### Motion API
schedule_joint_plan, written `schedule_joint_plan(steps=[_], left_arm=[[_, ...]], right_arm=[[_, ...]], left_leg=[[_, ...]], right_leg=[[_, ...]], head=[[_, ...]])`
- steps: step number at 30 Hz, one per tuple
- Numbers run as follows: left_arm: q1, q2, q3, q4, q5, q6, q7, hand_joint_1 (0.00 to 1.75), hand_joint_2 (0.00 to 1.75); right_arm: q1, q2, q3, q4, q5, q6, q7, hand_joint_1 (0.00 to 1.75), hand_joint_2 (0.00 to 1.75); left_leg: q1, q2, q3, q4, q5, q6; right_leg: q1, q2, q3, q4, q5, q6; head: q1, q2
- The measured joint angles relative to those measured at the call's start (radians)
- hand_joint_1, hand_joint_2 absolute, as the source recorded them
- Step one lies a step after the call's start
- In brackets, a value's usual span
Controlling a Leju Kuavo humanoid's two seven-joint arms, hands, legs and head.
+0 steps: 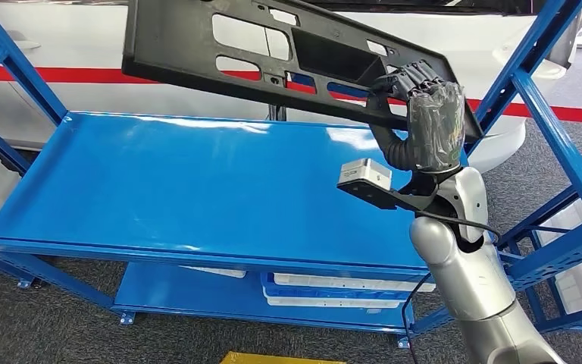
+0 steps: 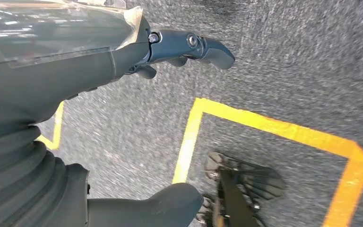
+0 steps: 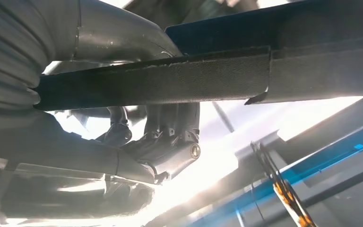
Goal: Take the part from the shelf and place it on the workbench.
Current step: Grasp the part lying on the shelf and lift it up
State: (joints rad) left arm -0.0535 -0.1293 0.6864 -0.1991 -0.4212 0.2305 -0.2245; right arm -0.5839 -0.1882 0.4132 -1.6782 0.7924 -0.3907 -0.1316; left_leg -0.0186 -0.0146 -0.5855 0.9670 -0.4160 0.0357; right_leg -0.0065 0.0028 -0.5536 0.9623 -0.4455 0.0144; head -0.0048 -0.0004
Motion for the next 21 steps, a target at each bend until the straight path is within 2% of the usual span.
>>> schedule_joint_plan(steps=[3, 6, 10, 12, 13, 14, 16, 17, 18, 19, 20, 21], left_arm=[[-0.001, -0.001, 0.017, 0.0, 0.001, 0.009, -0.009, 0.0, 1.75], [-0.001, 0.0, 0.031, 0.0, 0.0, 0.028, 0.018, 0.0, 1.75], [0.0, 0.0, 0.045, 0.0, -0.004, 0.063, 0.033, 0.0, 1.75], [0.0, -0.001, 0.046, 0.0, -0.008, 0.082, 0.029, 0.0, 1.75], [0.0, -0.001, 0.046, 0.0, -0.008, 0.087, 0.027, 0.0, 1.75], [0.0, -0.001, 0.047, 0.0, -0.008, 0.091, 0.026, 0.0, 1.75], [0.0, -0.002, 0.051, 0.0, -0.008, 0.096, 0.026, 0.0, 1.75], [0.0, -0.002, 0.053, 0.0, -0.007, 0.097, 0.026, 0.0, 1.75], [0.0, -0.002, 0.056, 0.0, -0.007, 0.097, 0.026, 0.0, 1.75], [0.0, -0.002, 0.059, 0.0, -0.007, 0.097, 0.026, 0.0, 1.75], [0.0, -0.002, 0.061, 0.0, -0.007, 0.097, 0.026, 0.0, 1.75], [0.0, -0.002, 0.063, 0.0, -0.007, 0.097, 0.026, 0.0, 1.75]], right_arm=[[0.001, 0.022, 0.01, 0.004, -0.159, 0.008, -0.037, 1.75, 1.75], [0.004, 0.04, 0.016, 0.008, -0.252, 0.024, -0.062, 1.75, 1.75], [0.004, 0.051, 0.025, 0.012, -0.299, 0.037, -0.074, 1.75, 1.75], [0.003, 0.053, 0.027, 0.013, -0.307, 0.038, -0.078, 1.75, 1.75], [0.002, 0.053, 0.028, 0.014, -0.31, 0.038, -0.079, 1.75, 1.75], [0.001, 0.053, 0.028, 0.015, -0.314, 0.039, -0.08, 1.75, 1.75], [-0.001, 0.053, 0.028, 0.021, -0.321, 0.04, -0.08, 1.75, 1.75], [-0.002, 0.053, 0.029, 0.025, -0.323, 0.041, -0.08, 1.75, 1.75], [-0.002, 0.053, 0.029, 0.028, -0.324, 0.042, -0.08, 1.75, 1.75], [-0.002, 0.053, 0.03, 0.032, -0.325, 0.044, -0.08, 1.75, 1.75], [-0.002, 0.053, 0.031, 0.034, -0.325, 0.045, -0.08, 1.75, 1.75], [-0.004, 0.053, 0.032, 0.036, -0.325, 0.047, -0.08, 1.75, 1.75]], left_leg=[[-0.001, 0.0, -0.001, 0.001, -0.001, 0.001], [-0.002, 0.0, -0.002, 0.004, -0.003, 0.004], [-0.002, -0.001, -0.005, 0.011, -0.005, 0.012], [0.002, 0.001, -0.003, 0.007, 0.002, 0.021], [0.005, 0.002, -0.002, 0.003, 0.005, 0.026], [0.008, 0.004, -0.001, -0.001, 0.009, 0.03], [0.009, 0.006, -0.004, -0.001, 0.011, 0.034], [0.008, 0.006, -0.006, 0.0, 0.012, 0.034], [0.008, 0.006, -0.009, 0.001, 0.014, 0.034], [0.008, 0.006, -0.011, 0.003, 0.015, 0.032], [0.009, 0.006, -0.013, 0.005, 0.016, 0.031], [0.009, 0.005, -0.016, 0.01, 0.017, 0.028]], right_leg=[[-0.003, 0.0, 0.0, -0.001, 0.0, 0.0], [-0.009, 0.0, 0.0, -0.001, 0.0, 0.001], [-0.015, 0.0, 0.002, -0.001, 0.001, 0.009], [-0.014, -0.001, -0.001, 0.005, -0.003, 0.014], [-0.012, -0.001, -0.01, 0.025, -0.018, 0.012], [-0.011, -0.001, -0.028, 0.067, -0.044, 0.006], [-0.01, -0.001, -0.089, 0.21, -0.113, -0.006], [-0.01, -0.001, -0.118, 0.28, -0.14, -0.008], [-0.01, -0.001, -0.132, 0.321, -0.151, -0.005], [-0.01, -0.002, -0.126, 0.32, -0.146, 0.002], [-0.011, -0.002, -0.099, 0.276, -0.126, 0.01], [-0.012, -0.002, -0.055, 0.199, -0.099, 0.017]], head=[[0.0, 0.0], [0.0, 0.0], [0.0, 0.0], [0.0, 0.0], [0.0, 0.0], [0.001, 0.0], [0.003, 0.0], [0.003, 0.0], [0.003, 0.0], [0.003, 0.0], [0.003, 0.0], [0.003, 0.0]])
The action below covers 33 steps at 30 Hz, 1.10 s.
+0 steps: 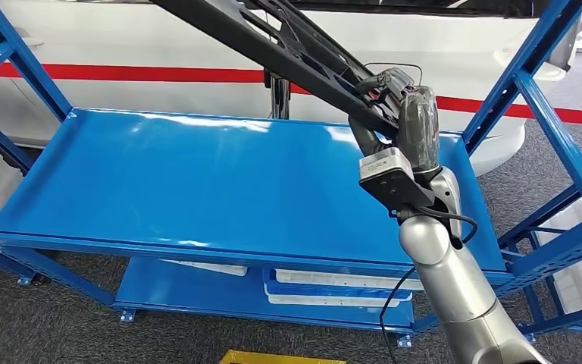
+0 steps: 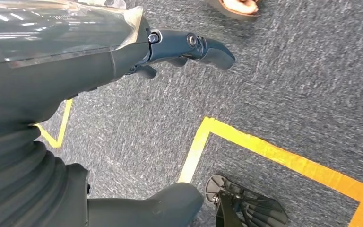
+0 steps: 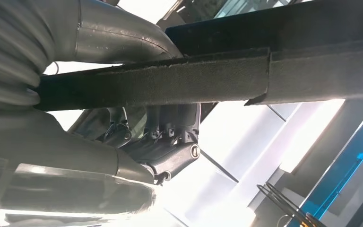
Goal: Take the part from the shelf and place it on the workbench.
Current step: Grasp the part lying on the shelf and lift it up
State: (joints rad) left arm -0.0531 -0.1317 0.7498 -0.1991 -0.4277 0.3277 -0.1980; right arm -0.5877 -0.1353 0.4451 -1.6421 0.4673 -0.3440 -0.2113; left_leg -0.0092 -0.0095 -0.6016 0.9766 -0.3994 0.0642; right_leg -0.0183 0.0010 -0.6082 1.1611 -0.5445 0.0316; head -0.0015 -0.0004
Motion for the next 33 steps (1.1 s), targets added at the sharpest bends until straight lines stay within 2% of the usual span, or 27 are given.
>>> schedule_joint_plan(steps=[1, 2, 3, 4, 6, 7, 8, 10, 11, 12, 13, 14, 16, 17, 18, 20, 22, 23, 24, 26, 27, 28, 29, 30, 32, 33], left_arm=[[0.0, 0.0, 0.001, 0.0, 0.0, 0.0, 0.0, 0.0, 1.75], [-0.001, -0.001, 0.003, 0.0, 0.0, 0.0, 0.0, 0.0, 1.75], [-0.001, -0.001, 0.004, 0.0, 0.0, 0.0, 0.0, 0.0, 1.75], [-0.001, -0.001, 0.005, 0.0, 0.0, 0.001, 0.0, 0.0, 1.75], [0.0, -0.001, 0.007, 0.0, 0.0, 0.001, 0.0, 0.0, 1.75], [0.001, -0.001, 0.007, 0.0, 0.002, 0.001, 0.0, 0.0, 1.75], [0.001, -0.001, 0.007, 0.0, 0.004, 0.001, 0.001, 0.0, 1.75], [0.001, -0.002, 0.008, 0.0, 0.007, 0.001, 0.003, 0.0, 1.75], [0.001, -0.002, 0.008, 0.0, 0.008, 0.0, 0.004, 0.0, 1.75], [0.001, -0.002, 0.008, 0.0, 0.008, 0.0, 0.006, 0.0, 1.75], [0.001, -0.002, 0.009, 0.0, 0.008, 0.0, 0.008, 0.0, 1.75], [0.001, -0.003, 0.009, 0.0, 0.009, -0.001, 0.01, 0.0, 1.75], [-0.001, -0.003, 0.01, 0.0, 0.009, -0.003, 0.012, 0.0, 1.75], [-0.002, -0.003, 0.01, 0.0, 0.008, -0.004, 0.013, 0.0, 1.75], [-0.003, -0.003, 0.011, 0.0, 0.008, -0.005, 0.014, 0.0, 1.75], [-0.004, -0.004, 0.012, 0.0, 0.008, -0.006, 0.016, 0.0, 1.75], [-0.005, -0.005, 0.015, 0.0, 0.008, -0.006, 0.018, 0.0, 1.75], [-0.006, -0.006, 0.017, 0.0, 0.009, -0.005, 0.019, 0.0, 1.75], [-0.008, -0.007, 0.019, 0.0, 0.011, -0.005, 0.019, 0.0, 1.75], [-0.01, -0.008, 0.024, 0.0, 0.015, -0.005, 0.019, 0.0, 1.75], [-0.01, -0.008, 0.025, 0.0, 0.017, -0.005, 0.019, 0.0, 1.75], [-0.01, -0.009, 0.026, 0.0, 0.018, -0.006, 0.019, 0.0, 1.75], [-0.01, -0.01, 0.027, 0.0, 0.018, -0.006, 0.019, 0.0, 1.75], [-0.01, -0.011, 0.029, 0.0, 0.019, -0.006, 0.019, 0.0, 1.75], [-0.011, -0.014, 0.031, 0.0, 0.019, -0.006, 0.019, 0.0, 1.75], [-0.011, -0.015, 0.031, 0.0, 0.019, -0.007, 0.019, 0.0, 1.75]], right_arm=[[-0.002, 0.0, 0.0, 0.001, 0.0, 0.001, 0.0, 1.75, 1.75], [-0.005, 0.001, 0.001, 0.002, 0.0, 0.001, 0.0, 1.75, 1.75], [-0.008, 0.002, 0.001, 0.003, 0.0, 0.002, 0.0, 1.75, 1.75], [-0.01, 0.002, 0.002, 0.004, 0.0, 0.002, 0.0, 1.75, 1.75], [-0.014, 0.003, 0.002, 0.008, -0.001, 0.002, 0.0, 1.75, 1.75], [-0.016, 0.004, 0.003, 0.011, -0.002, 0.002, 0.0, 1.75, 1.75], [-0.017, 0.005, 0.003, 0.013, -0.003, 0.002, 0.0, 1.75, 1.75], [-0.018, 0.01, 0.004, 0.018, -0.008, 0.003, 0.0, 1.75, 1.75], [-0.019, 0.012, 0.005, 0.022, -0.01, 0.003, 0.0, 1.75, 1.75], [-0.02, 0.014, 0.005, 0.027, -0.013, 0.003, 0.0, 1.75, 1.75], [-0.02, 0.017, 0.006, 0.032, -0.015, 0.003, -0.001, 1.75, 1.75], [-0.021, 0.02, 0.006, 0.037, -0.016, 0.002, -0.001, 1.75, 1.75], [-0.025, 0.027, 0.007, 0.045, -0.018, 0.001, -0.003, 1.75, 1.75], [-0.028, 0.03, 0.007, 0.047, -0.018, 0.0, -0.003, 1.75, 1.75], [-0.032, 0.034, 0.008, 0.05, -0.018, -0.001, -0.004, 1.75, 1.75], [-0.038, 0.04, 0.008, 0.053, -0.018, -0.002, -0.004, 1.75, 1.75], [-0.04, 0.043, 0.009, 0.058, -0.018, -0.002, -0.005, 1.75, 1.75], [-0.041, 0.044, 0.009, 0.06, -0.018, -0.003, -0.005, 1.75, 1.75], [-0.043, 0.045, 0.008, 0.063, -0.018, -0.003, -0.005, 1.75, 1.75], [-0.044, 0.048, 0.009, 0.07, -0.019, -0.003, -0.006, 1.75, 1.75], [-0.044, 0.05, 0.009, 0.075, -0.019, -0.003, -0.006, 1.75, 1.75], [-0.043, 0.051, 0.009, 0.079, -0.019, -0.003, -0.006, 1.75, 1.75], [-0.043, 0.052, 0.009, 0.082, -0.019, -0.003, -0.005, 1.75, 1.75], [-0.043, 0.052, 0.009, 0.085, -0.019, -0.003, -0.005, 1.75, 1.75], [-0.045, 0.056, 0.009, 0.087, -0.019, -0.003, -0.005, 1.75, 1.75], [-0.046, 0.058, 0.009, 0.087, -0.019, -0.003, -0.006, 1.75, 1.75]], left_leg=[[0.0, -0.001, -0.004, 0.005, 0.0, -0.004], [-0.001, -0.002, -0.009, 0.01, 0.002, -0.009], [-0.003, -0.002, -0.013, 0.015, 0.003, -0.014], [-0.004, -0.004, -0.018, 0.019, 0.005, -0.019], [-0.002, -0.005, -0.027, 0.029, 0.005, -0.029], [0.0, -0.005, -0.035, 0.043, -0.01, -0.036], [0.003, -0.003, -0.046, 0.072, -0.039, -0.043], [0.011, 0.002, -0.083, 0.184, -0.127, -0.059], [0.015, 0.003, -0.101, 0.247, -0.164, -0.064], [0.018, 0.004, -0.11, 0.292, -0.184, -0.067], [0.02, 0.005, -0.1, 0.301, -0.183, -0.069], [0.021, 0.006, -0.072, 0.271, -0.165, -0.068], [0.022, 0.007, 0.026, 0.131, -0.123, -0.063], [0.019, 0.006, 0.064, 0.072, -0.11, -0.058], [0.016, 0.005, 0.086, 0.034, -0.104, -0.054], [0.008, 0.004, 0.086, 0.023, -0.097, -0.044], [0.01, 0.007, 0.081, 0.011, -0.079, -0.028], [0.011, 0.009, 0.075, 0.005, -0.067, -0.018], [0.013, 0.012, 0.066, 0.0, -0.055, -0.011], [0.009, 0.013, 0.039, 0.001, -0.035, -0.003], [0.008, 0.013, 0.025, 0.002, -0.025, -0.003], [0.006, 0.013, 0.011, 0.003, -0.016, -0.003], [0.005, 0.013, -0.001, 0.004, -0.007, -0.004], [0.004, 0.012, -0.013, 0.006, 0.001, -0.006], [0.0, 0.011, -0.032, 0.011, 0.016, -0.012], [-0.002, 0.01, -0.038, 0.013, 0.024, -0.017]], right_leg=[[0.0, 0.001, 0.043, -0.074, 0.022, 0.003], [0.002, 0.002, 0.074, -0.128, 0.041, 0.004], [0.003, 0.004, 0.088, -0.158, 0.05, 0.001], [0.005, 0.006, 0.087, -0.161, 0.053, -0.003], [-0.001, 0.005, 0.076, -0.161, 0.058, -0.014], [-0.004, 0.003, 0.071, -0.16, 0.063, -0.021], [-0.007, 0.002, 0.066, -0.16, 0.068, -0.03], [-0.005, -0.002, 0.051, -0.16, 0.081, -0.042], [-0.004, -0.003, 0.042, -0.159, 0.087, -0.045], [-0.002, -0.004, 0.033, -0.157, 0.093, -0.045], [-0.002, -0.005, 0.024, -0.156, 0.099, -0.044], [-0.002, -0.005, 0.016, -0.154, 0.104, -0.042], [-0.001, -0.005, 0.005, -0.152, 0.113, -0.035], [0.0, -0.005, 0.002, -0.153, 0.118, -0.03], [0.0, -0.006, 0.0, -0.153, 0.124, -0.023], [-0.001, -0.007, -0.001, -0.157, 0.135, -0.008], [0.0, -0.006, -0.008, -0.152, 0.132, 0.003], [0.001, -0.006, -0.02, -0.13, 0.111, 0.001], [0.003, -0.005, -0.038, -0.086, 0.076, -0.004], [0.003, -0.004, -0.083, 0.05, -0.006, -0.014], [0.003, -0.004, -0.096, 0.109, -0.03, -0.011], [0.003, -0.004, -0.094, 0.138, -0.036, -0.005], [0.003, -0.004, -0.073, 0.126, -0.023, 0.004], [0.003, -0.004, -0.031, 0.076, -0.002, 0.011], [0.007, -0.004, 0.076, -0.083, 0.021, 0.009], [0.011, -0.004, 0.113, -0.142, 0.023, 0.003]], head=[[0.0, 0.0], [-0.002, 0.0], [-0.002, 0.0], [-0.003, 0.0], [-0.003, 0.0], [-0.005, 0.0], [-0.006, 0.0], [-0.009, 0.0], [-0.009, 0.0], [-0.01, 0.0], [-0.009, 0.0], [-0.01, 0.0], [-0.01, 0.0], [-0.009, 0.0], [-0.01, 0.0], [-0.011, 0.0], [-0.012, 0.0], [-0.01, 0.0], [-0.009, 0.0], [-0.007, 0.0], [-0.007, 0.0], [-0.007, 0.0], [-0.007, 0.0], [-0.007, 0.0], [-0.007, 0.0], [-0.008, 0.0]])
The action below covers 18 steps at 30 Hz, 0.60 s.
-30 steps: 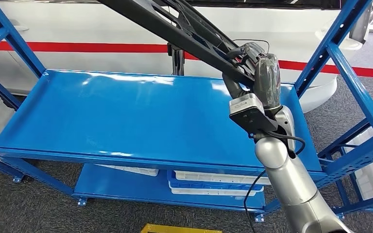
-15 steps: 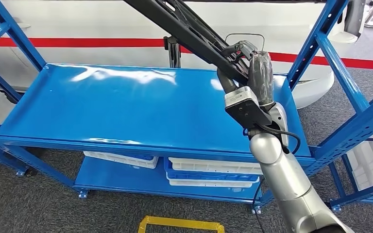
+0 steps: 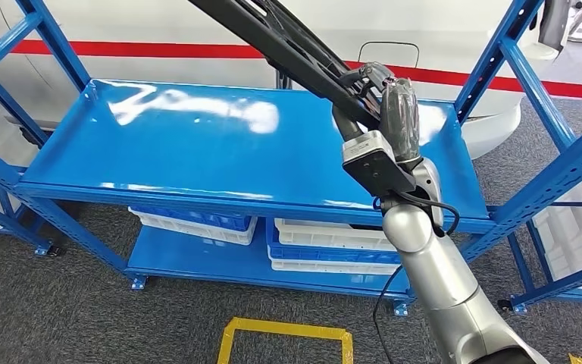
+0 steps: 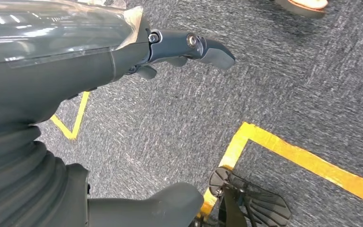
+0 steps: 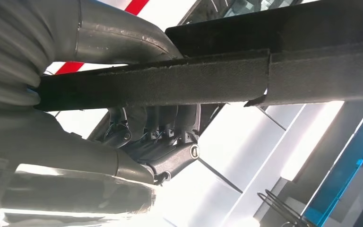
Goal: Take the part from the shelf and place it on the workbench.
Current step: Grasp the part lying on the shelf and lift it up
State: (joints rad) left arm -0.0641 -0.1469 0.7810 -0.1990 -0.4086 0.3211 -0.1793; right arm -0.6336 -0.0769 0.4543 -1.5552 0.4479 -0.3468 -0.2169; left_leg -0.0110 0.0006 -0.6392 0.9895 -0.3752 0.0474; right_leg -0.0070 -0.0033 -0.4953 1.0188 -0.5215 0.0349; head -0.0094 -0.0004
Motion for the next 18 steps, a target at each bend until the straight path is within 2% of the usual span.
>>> schedule_joint_plan(steps=[1, 2, 3, 4, 5, 7, 8, 9, 10, 11, 12, 13, 14, 16, 17, 18], left_arm=[[0.0, -0.001, 0.0, 0.0, 0.0, 0.0, 0.0, 0.0, 1.75], [0.0, -0.001, 0.001, 0.0, 0.0, 0.0, 0.0, 0.0, 1.75], [0.0, -0.001, 0.001, 0.0, 0.0, -0.001, 0.0, 0.0, 1.75], [0.0, -0.001, 0.002, 0.0, 0.0, -0.002, 0.0, 0.0, 1.75], [0.001, -0.001, 0.002, 0.0, 0.0, -0.004, 0.0, 0.0, 1.75], [0.001, -0.002, 0.003, 0.0, 0.001, -0.011, -0.001, 0.0, 1.75], [0.0, -0.002, 0.003, 0.0, 0.001, -0.014, -0.002, 0.0, 1.75], [0.0, -0.002, 0.003, 0.0, 0.001, -0.017, -0.003, 0.0, 1.75], [0.0, -0.002, 0.004, 0.0, 0.002, -0.02, -0.004, 0.0, 1.75], [0.0, -0.002, 0.004, 0.0, 0.002, -0.022, -0.006, 0.0, 1.75], [0.0, -0.002, 0.004, 0.0, 0.002, -0.024, -0.007, 0.0, 1.75], [0.0, -0.002, 0.004, 0.0, 0.002, -0.027, -0.009, 0.0, 1.75], [-0.001, -0.002, 0.004, 0.0, 0.002, -0.03, -0.011, 0.0, 1.75], [-0.003, -0.002, 0.004, 0.0, 0.001, -0.037, -0.016, 0.0, 1.75], [-0.004, -0.003, 0.004, 0.0, 0.001, -0.041, -0.018, 0.0, 1.75], [-0.005, -0.003, 0.004, 0.0, 0.001, -0.044, -0.019, 0.0, 1.75]], right_arm=[[-0.001, 0.002, 0.0, 0.0, 0.0, 0.0, 0.0, 1.75, 1.75], [-0.001, 0.004, 0.0, 0.001, 0.0, 0.0, 0.0, 1.75, 1.75], [0.0, 0.005, 0.0, 0.003, 0.0, 0.0, 0.0, 1.75, 1.75], [-0.001, 0.006, 0.0, 0.004, -0.001, 0.0, 0.0, 1.75, 1.75], [-0.003, 0.009, 0.0, 0.006, -0.003, 0.001, 0.0, 1.75, 1.75], [-0.006, 0.016, 0.001, 0.009, -0.007, 0.004, 0.0, 1.75, 1.75], [-0.006, 0.019, 0.001, 0.01, -0.008, 0.005, 0.001, 1.75, 1.75], [-0.006, 0.021, 0.001, 0.013, -0.01, 0.005, 0.001, 1.75, 1.75], [-0.006, 0.023, 0.001, 0.015, -0.01, 0.005, 0.002, 1.75, 1.75], [-0.006, 0.024, 0.001, 0.017, -0.01, 0.005, 0.002, 1.75, 1.75], [-0.005, 0.024, 0.001, 0.019, -0.01, 0.006, 0.002, 1.75, 1.75], [-0.005, 0.025, 0.001, 0.02, -0.01, 0.006, 0.003, 1.75, 1.75], [-0.005, 0.025, 0.001, 0.02, -0.01, 0.005, 0.003, 1.75, 1.75], [-0.005, 0.025, 0.0, 0.021, -0.007, 0.005, 0.003, 1.75, 1.75], [-0.005, 0.025, -0.001, 0.021, -0.005, 0.005, 0.003, 1.75, 1.75], [-0.005, 0.026, -0.001, 0.021, -0.003, 0.005, 0.004, 1.75, 1.75]], left_leg=[[-0.001, 0.0, -0.004, 0.001, 0.007, -0.005], [-0.002, 0.0, -0.006, 0.001, 0.015, -0.01], [-0.001, 0.0, -0.008, 0.0, 0.02, -0.015], [0.001, -0.002, -0.014, 0.006, 0.012, -0.021], [0.004, -0.003, -0.024, 0.025, -0.012, -0.028], [0.012, -0.004, -0.061, 0.121, -0.107, -0.043], [0.016, -0.004, -0.081, 0.19, -0.154, -0.05], [0.02, -0.004, -0.096, 0.255, -0.183, -0.056], [0.025, -0.004, -0.102, 0.3, -0.191, -0.062], [0.029, -0.004, -0.097, 0.321, -0.184, -0.066], [0.033, -0.003, -0.08, 0.314, -0.163, -0.069], [0.036, -0.003, -0.045, 0.276, -0.139, -0.071], [0.04, -0.003, 0.003, 0.216, -0.12, -0.073], [0.041, -0.006, 0.105, 0.074, -0.118, -0.073], [0.039, -0.007, 0.131, 0.031, -0.128, -0.07], [0.034, -0.009, 0.138, 0.011, -0.135, -0.064]], right_leg=[[0.004, 0.001, 0.017, -0.034, -0.003, -0.006], [0.007, 0.001, 0.017, -0.043, -0.001, -0.011], [0.002, 0.001, 0.01, -0.042, 0.006, -0.017], [-0.004, 0.0, 0.004, -0.044, 0.013, -0.025], [-0.009, -0.001, -0.001, -0.045, 0.022, -0.036], [-0.015, -0.004, -0.02, -0.046, 0.044, -0.05], [-0.015, -0.004, -0.033, -0.045, 0.055, -0.053], [-0.015, -0.004, -0.048, -0.044, 0.067, -0.051], [-0.015, -0.004, -0.061, -0.042, 0.076, -0.049], [-0.016, -0.004, -0.072, -0.041, 0.083, -0.046], [-0.017, -0.005, -0.082, -0.039, 0.09, -0.043], [-0.019, -0.004, -0.091, -0.036, 0.095, -0.038], [-0.021, -0.004, -0.1, -0.031, 0.1, -0.033], [-0.019, -0.004, -0.117, -0.022, 0.111, -0.019], [-0.018, -0.005, -0.121, -0.02, 0.117, -0.011], [-0.016, -0.005, -0.124, -0.02, 0.125, -0.002]], head=[[-0.001, 0.0], [-0.002, 0.0], [-0.003, 0.0], [-0.003, 0.0], [-0.005, 0.0], [-0.008, 0.0], [-0.009, 0.0], [-0.01, 0.0], [-0.01, 0.0], [-0.01, 0.0], [-0.01, 0.0], [-0.01, 0.0], [-0.01, 0.0], [-0.01, 0.0], [-0.009, 0.0], [-0.008, 0.0]])
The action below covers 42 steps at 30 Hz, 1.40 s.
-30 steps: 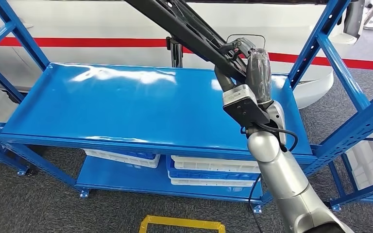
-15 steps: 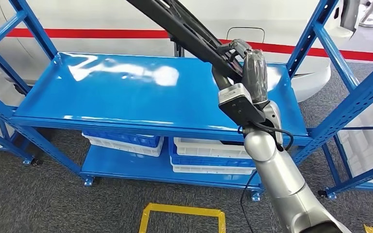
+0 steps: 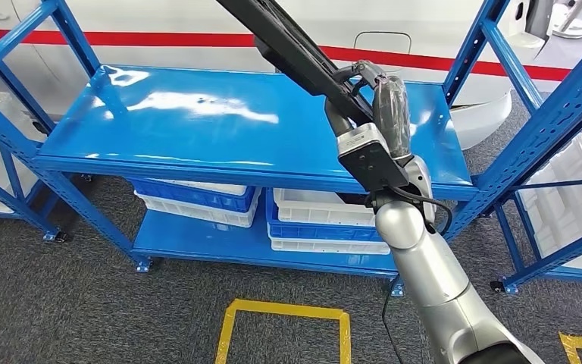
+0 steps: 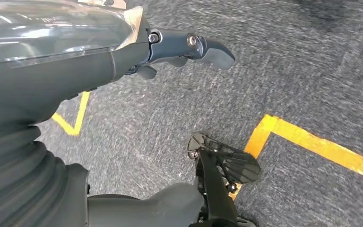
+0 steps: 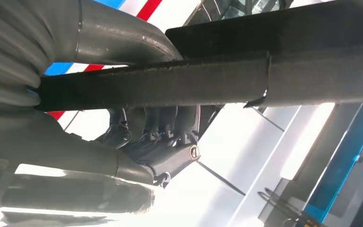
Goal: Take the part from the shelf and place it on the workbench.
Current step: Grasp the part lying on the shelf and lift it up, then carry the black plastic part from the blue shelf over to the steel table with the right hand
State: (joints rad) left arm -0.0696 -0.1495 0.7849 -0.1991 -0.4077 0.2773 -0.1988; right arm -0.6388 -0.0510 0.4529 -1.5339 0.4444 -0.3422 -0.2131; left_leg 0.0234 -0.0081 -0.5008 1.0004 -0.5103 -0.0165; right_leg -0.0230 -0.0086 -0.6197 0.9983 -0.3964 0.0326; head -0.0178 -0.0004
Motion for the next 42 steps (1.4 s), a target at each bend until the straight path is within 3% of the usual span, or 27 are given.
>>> schedule_joint_plan(steps=[2, 3, 5, 7, 8, 9, 11, 13, 14, 15, 17, 18, 19, 22, 23, 24, 25, 27, 29, 30, 33, 35, 37, 38, 39, 40, 42], left_arm=[[0.0, -0.001, 0.001, 0.0, 0.001, -0.004, -0.002, 0.0, 1.75], [0.0, -0.001, 0.001, 0.0, 0.002, -0.004, -0.003, 0.0, 1.75], [-0.001, -0.003, 0.002, 0.001, 0.004, -0.004, -0.004, 0.0, 1.75], [-0.001, -0.003, 0.004, 0.001, 0.006, -0.004, -0.004, 0.0, 1.75], [-0.001, -0.003, 0.004, 0.001, 0.006, -0.004, -0.004, 0.0, 1.75], [-0.001, -0.003, 0.004, 0.001, 0.006, -0.004, -0.004, 0.0, 1.75], [-0.001, -0.003, 0.004, 0.001, 0.007, -0.005, -0.004, 0.0, 1.75], [-0.001, -0.004, 0.004, 0.001, 0.007, -0.006, -0.005, 0.0, 1.75], [-0.001, -0.004, 0.004, 0.001, 0.007, -0.007, -0.006, 0.0, 1.75], [-0.001, -0.004, 0.004, 0.001, 0.007, -0.008, -0.006, 0.0, 1.75], [0.0, -0.004, 0.005, 0.001, 0.007, -0.01, -0.007, 0.0, 1.75], [0.0, -0.004, 0.006, 0.001, 0.007, -0.011, -0.007, 0.0, 1.75], [0.001, -0.004, 0.007, 0.001, 0.007, -0.012, -0.007, 0.0, 1.75], [0.001, -0.004, 0.012, 0.001, 0.005, -0.013, -0.008, 0.0, 1.75], [0.001, -0.004, 0.014, 0.002, 0.002, -0.013, -0.008, 0.0, 1.75], [0.001, -0.004, 0.014, 0.002, 0.0, -0.013, -0.008, 0.0, 1.75], [0.001, -0.004, 0.014, 0.002, -0.002, -0.014, -0.008, 0.0, 1.75], [0.0, -0.003, 0.015, 0.001, -0.007, -0.015, -0.008, 0.0, 1.75], [-0.001, -0.003, 0.015, 0.001, -0.011, -0.016, -0.008, 0.0, 1.75], [-0.001, -0.003, 0.015, 0.001, -0.012, -0.016, -0.007, 0.0, 1.75], [-0.001, -0.004, 0.015, 0.002, -0.013, -0.016, -0.007, 0.0, 1.75], [-0.002, -0.004, 0.015, 0.002, -0.013, -0.017, -0.007, 0.0, 1.75], [-0.002, -0.004, 0.015, 0.002, -0.014, -0.018, -0.007, 0.0, 1.75], [-0.002, -0.004, 0.015, 0.002, -0.014, -0.019, -0.007, 0.0, 1.75], [-0.002, -0.004, 0.015, 0.002, -0.014, -0.02, -0.007, 0.0, 1.75], [-0.002, -0.004, 0.015, 0.002, -0.014, -0.021, -0.007, 0.0, 1.75], [-0.002, -0.005, 0.015, 0.002, -0.017, -0.022, -0.007, 0.0, 1.75]], right_arm=[[0.0, -0.001, -0.001, 0.002, 0.002, 0.0, -0.001, 1.75, 1.75], [-0.001, -0.002, -0.003, 0.004, 0.002, 0.0, -0.002, 1.75, 1.75], [-0.001, -0.004, -0.006, 0.009, 0.002, -0.001, -0.007, 1.75, 1.75], [-0.001, -0.006, -0.007, 0.015, 0.0, -0.002, -0.013, 1.75, 1.75], [0.0, -0.008, -0.007, 0.018, -0.001, -0.002, -0.016, 1.75, 1.75], [0.001, -0.009, -0.007, 0.021, -0.002, -0.003, -0.018, 1.75, 1.75], [0.001, -0.01, -0.007, 0.027, -0.004, -0.004, -0.021, 1.75, 1.75], [-0.001, -0.009, -0.008, 0.029, -0.005, -0.005, -0.022, 1.75, 1.75], [-0.003, -0.008, -0.008, 0.029, -0.006, -0.006, -0.023, 1.75, 1.75], [-0.004, -0.008, -0.008, 0.029, -0.006, -0.007, -0.023, 1.75, 1.75], [-0.007, -0.008, -0.008, 0.032, -0.007, -0.01, -0.024, 1.75, 1.75], [-0.008, -0.008, -0.008, 0.034, -0.007, -0.012, -0.024, 1.75, 1.75], [-0.008, -0.008, -0.008, 0.035, -0.007, -0.013, -0.024, 1.75, 1.75], [-0.008, -0.007, -0.008, 0.037, -0.007, -0.015, -0.024, 1.75, 1.75], [-0.007, -0.008, -0.008, 0.037, -0.007, -0.016, -0.023, 1.75, 1.75], [-0.005, -0.008, -0.008, 0.037, -0.006, -0.017, -0.022, 1.75, 1.75], [-0.004, -0.008, -0.008, 0.037, -0.005, -0.017, -0.019, 1.75, 1.75], [-0.002, -0.01, -0.011, 0.036, 0.0, -0.017, -0.014, 1.75, 1.75], [-0.003, -0.01, -0.016, 0.033, 0.003, -0.018, -0.012, 1.75, 1.75], [-0.003, -0.01, -0.018, 0.032, 0.003, -0.018, -0.011, 1.75, 1.75], [-0.003, -0.013, -0.023, 0.031, 0.005, -0.018, -0.01, 1.75, 1.75], [-0.002, -0.018, -0.026, 0.031, 0.01, -0.018, -0.005, 1.75, 1.75], [0.0, -0.023, -0.029, 0.03, 0.014, -0.019, -0.001, 1.75, 1.75], [0.002, -0.025, -0.031, 0.029, 0.015, -0.019, 0.0, 1.75, 1.75], [0.005, -0.027, -0.032, 0.029, 0.015, -0.019, 0.0, 1.75, 1.75], [0.007, -0.029, -0.032, 0.028, 0.016, -0.019, 0.0, 1.75, 1.75], [0.009, -0.032, -0.034, 0.025, 0.017, -0.02, 0.0, 1.75, 1.75]], left_leg=[[-0.006, 0.003, -0.013, -0.005, 0.013, 0.023], [-0.008, 0.006, -0.022, -0.008, 0.024, 0.038], [-0.01, 0.011, -0.047, -0.012, 0.05, 0.062], [-0.015, 0.011, -0.08, -0.011, 0.075, 0.071], [-0.017, 0.011, -0.097, -0.01, 0.088, 0.072], [-0.02, 0.011, -0.113, -0.01, 0.1, 0.072], [-0.024, 0.011, -0.142, -0.008, 0.124, 0.069], [-0.028, 0.01, -0.162, -0.006, 0.145, 0.062], [-0.029, 0.01, -0.167, -0.006, 0.156, 0.058], [-0.03, 0.01, -0.17, -0.007, 0.165, 0.052], [-0.027, 0.009, -0.175, -0.011, 0.178, 0.039], [-0.024, 0.008, -0.182, -0.002, 0.163, 0.033], [-0.021, 0.006, -0.192, 0.021, 0.128, 0.026], [-0.01, 0.005, -0.238, 0.198, -0.023, 0.006], [-0.007, 0.005, -0.246, 0.257, -0.042, -0.001], [-0.002, 0.005, -0.241, 0.291, -0.036, -0.006], [0.002, 0.005, -0.218, 0.289, -0.012, -0.01], [0.01, 0.005, -0.124, 0.182, 0.024, -0.015], [0.01, 0.001, -0.036, 0.056, 0.01, -0.012], [0.006, -0.001, -0.018, 0.024, -0.002, -0.006], [-0.001, 0.003, -0.034, 0.007, 0.021, 0.031], [-0.002, 0.01, -0.061, -0.001, 0.052, 0.057], [-0.006, 0.012, -0.091, -0.001, 0.078, 0.065], [-0.008, 0.012, -0.107, 0.0, 0.09, 0.065], [-0.009, 0.013, -0.124, 0.0, 0.103, 0.064], [-0.009, 0.014, -0.14, 0.001, 0.116, 0.062], [-0.01, 0.014, -0.169, 0.002, 0.141, 0.056]], right_leg=[[0.001, 0.0, -0.007, 0.0, 0.009, 0.016], [0.001, 0.0, -0.018, 0.015, -0.006, 0.017], [0.0, 0.003, -0.057, 0.102, -0.082, 0.005], [0.001, 0.004, -0.097, 0.239, -0.159, 0.0], [0.001, 0.004, -0.101, 0.289, -0.172, 0.006], [0.002, 0.004, -0.091, 0.308, -0.167, 0.014], [0.006, 0.005, -0.012, 0.236, -0.125, 0.027], [0.015, 0.005, 0.105, 0.075, -0.123, 0.016], [0.019, 0.005, 0.141, 0.014, -0.134, 0.006], [0.024, 0.006, 0.159, -0.023, -0.144, -0.003], [0.021, 0.005, 0.149, -0.034, -0.134, -0.019], [0.015, 0.004, 0.143, -0.034, -0.124, -0.029], [0.009, 0.002, 0.137, -0.036, -0.111, -0.039], [0.007, 0.0, 0.102, -0.034, -0.073, -0.052], [0.007, 0.0, 0.086, -0.032, -0.061, -0.049], [0.006, 0.0, 0.07, -0.029, -0.051, -0.046], [0.005, 0.0, 0.054, -0.024, -0.042, -0.041], [0.002, 0.0, 0.025, -0.008, -0.03, -0.031], [0.005, 0.0, 0.006, 0.006, -0.019, -0.018], [0.007, 0.0, 0.002, 0.008, -0.013, -0.01], [0.01, 0.002, -0.015, 0.013, -0.005, 0.011], [0.011, 0.005, -0.051, 0.076, -0.064, 0.003], [0.01, 0.006, -0.089, 0.204, -0.152, -0.009], [0.01, 0.006, -0.099, 0.267, -0.177, -0.007], [0.01, 0.006, -0.096, 0.306, -0.181, 0.001], [0.01, 0.006, -0.076, 0.312, -0.165, 0.011], [0.01, 0.006, 0.016, 0.219, -0.124, 0.024]], head=[[0.0, 0.0], [0.001, 0.0], [0.005, 0.0], [0.008, 0.0], [0.008, 0.0], [0.008, 0.0], [0.008, 0.0], [0.008, 0.0], [0.007, 0.0], [0.006, 0.0], [0.005, 0.0], [0.004, 0.0], [0.002, 0.0], [-0.002, 0.0], [-0.002, 0.0], [-0.002, 0.0], [-0.002, 0.0], [-0.002, 0.0], [0.0, 0.0], [0.0, 0.0], [0.003, 0.0], [0.008, 0.0], [0.013, 0.0], [0.013, 0.0], [0.013, 0.0], [0.014, 0.0], [0.014, 0.0]])
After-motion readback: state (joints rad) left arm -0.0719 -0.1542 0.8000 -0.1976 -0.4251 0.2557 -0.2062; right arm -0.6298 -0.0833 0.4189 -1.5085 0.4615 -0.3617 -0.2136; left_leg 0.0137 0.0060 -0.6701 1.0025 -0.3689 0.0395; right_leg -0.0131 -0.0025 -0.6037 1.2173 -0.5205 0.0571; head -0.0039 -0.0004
